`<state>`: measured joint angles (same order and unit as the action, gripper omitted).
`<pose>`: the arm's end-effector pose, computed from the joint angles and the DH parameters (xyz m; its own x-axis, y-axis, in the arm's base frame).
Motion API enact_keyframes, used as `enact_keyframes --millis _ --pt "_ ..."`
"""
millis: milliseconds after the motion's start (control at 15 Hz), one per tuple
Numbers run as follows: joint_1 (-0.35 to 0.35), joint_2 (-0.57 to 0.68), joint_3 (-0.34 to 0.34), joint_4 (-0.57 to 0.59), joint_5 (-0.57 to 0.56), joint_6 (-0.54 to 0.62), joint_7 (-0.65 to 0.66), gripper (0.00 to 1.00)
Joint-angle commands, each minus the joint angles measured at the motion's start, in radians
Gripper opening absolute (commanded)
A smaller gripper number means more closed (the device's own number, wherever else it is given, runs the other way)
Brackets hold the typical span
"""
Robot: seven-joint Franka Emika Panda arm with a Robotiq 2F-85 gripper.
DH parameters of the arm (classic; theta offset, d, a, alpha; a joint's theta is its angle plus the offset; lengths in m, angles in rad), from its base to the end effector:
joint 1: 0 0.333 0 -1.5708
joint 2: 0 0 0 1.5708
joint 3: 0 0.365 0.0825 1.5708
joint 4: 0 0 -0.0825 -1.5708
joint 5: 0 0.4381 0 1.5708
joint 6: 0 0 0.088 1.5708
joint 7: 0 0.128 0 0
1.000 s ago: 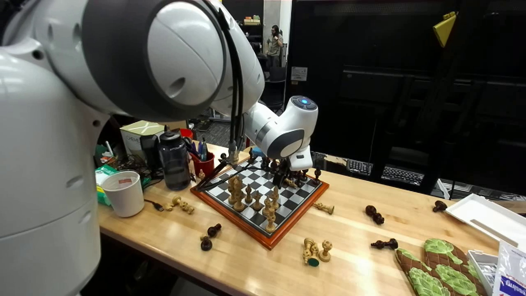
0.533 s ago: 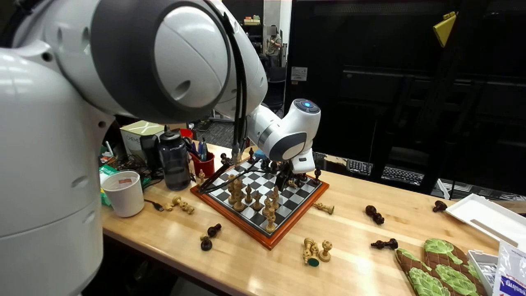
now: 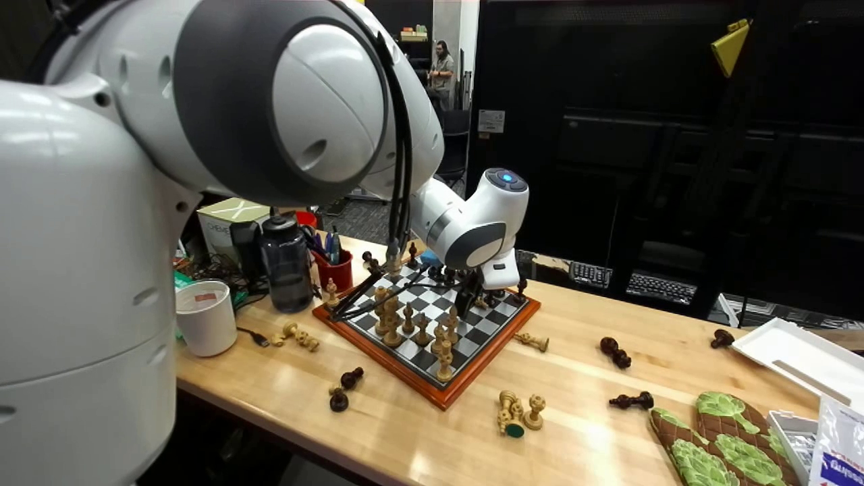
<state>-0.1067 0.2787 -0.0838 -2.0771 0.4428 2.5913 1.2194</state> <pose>0.6505 -0.1274 0.3061 -0.1522 -0.9675 -0.2018 -0.9408 0.2044 -0.2704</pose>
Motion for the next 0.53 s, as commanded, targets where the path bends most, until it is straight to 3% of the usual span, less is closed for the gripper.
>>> enact_keyframes --millis 0,467 --pt "-0.007 0.008 0.003 0.015 0.035 -0.01 -0.029 1.0" --pt "-0.006 0.014 0.0 0.017 0.025 -0.028 -0.028 1.0"
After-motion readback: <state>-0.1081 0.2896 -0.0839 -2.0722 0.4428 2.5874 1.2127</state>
